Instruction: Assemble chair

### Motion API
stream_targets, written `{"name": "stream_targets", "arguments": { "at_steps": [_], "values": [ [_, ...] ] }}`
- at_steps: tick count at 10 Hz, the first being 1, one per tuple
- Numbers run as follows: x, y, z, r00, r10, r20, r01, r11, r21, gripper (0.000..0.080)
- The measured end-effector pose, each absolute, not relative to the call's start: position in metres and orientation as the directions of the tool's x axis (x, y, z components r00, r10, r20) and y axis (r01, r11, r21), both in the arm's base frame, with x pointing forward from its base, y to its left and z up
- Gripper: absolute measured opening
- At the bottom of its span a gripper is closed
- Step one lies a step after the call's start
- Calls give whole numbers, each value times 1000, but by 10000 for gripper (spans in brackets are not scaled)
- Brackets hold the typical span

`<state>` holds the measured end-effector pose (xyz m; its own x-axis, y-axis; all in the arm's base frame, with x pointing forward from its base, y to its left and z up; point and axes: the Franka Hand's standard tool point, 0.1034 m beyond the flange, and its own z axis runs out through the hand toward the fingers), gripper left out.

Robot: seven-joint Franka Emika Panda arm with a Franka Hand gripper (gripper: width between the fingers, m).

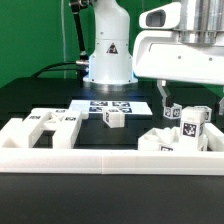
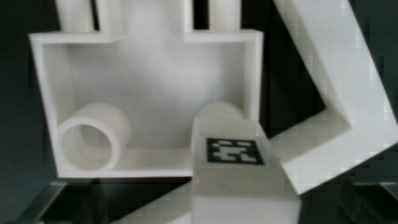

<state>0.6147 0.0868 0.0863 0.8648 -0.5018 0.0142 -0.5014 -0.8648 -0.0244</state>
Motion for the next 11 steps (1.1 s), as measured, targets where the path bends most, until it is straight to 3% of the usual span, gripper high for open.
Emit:
{"name": "stream_targets", "arguments": {
  "at_steps": [6,9,11],
  "values": [
    [609,86,87,874,-485,10,-485,-874,-21,649],
    [583,75,94,962,-274,14,-273,-962,-25,649],
    [571,48,98,988,-154,8,-154,-988,-27,649]
  ]
}}
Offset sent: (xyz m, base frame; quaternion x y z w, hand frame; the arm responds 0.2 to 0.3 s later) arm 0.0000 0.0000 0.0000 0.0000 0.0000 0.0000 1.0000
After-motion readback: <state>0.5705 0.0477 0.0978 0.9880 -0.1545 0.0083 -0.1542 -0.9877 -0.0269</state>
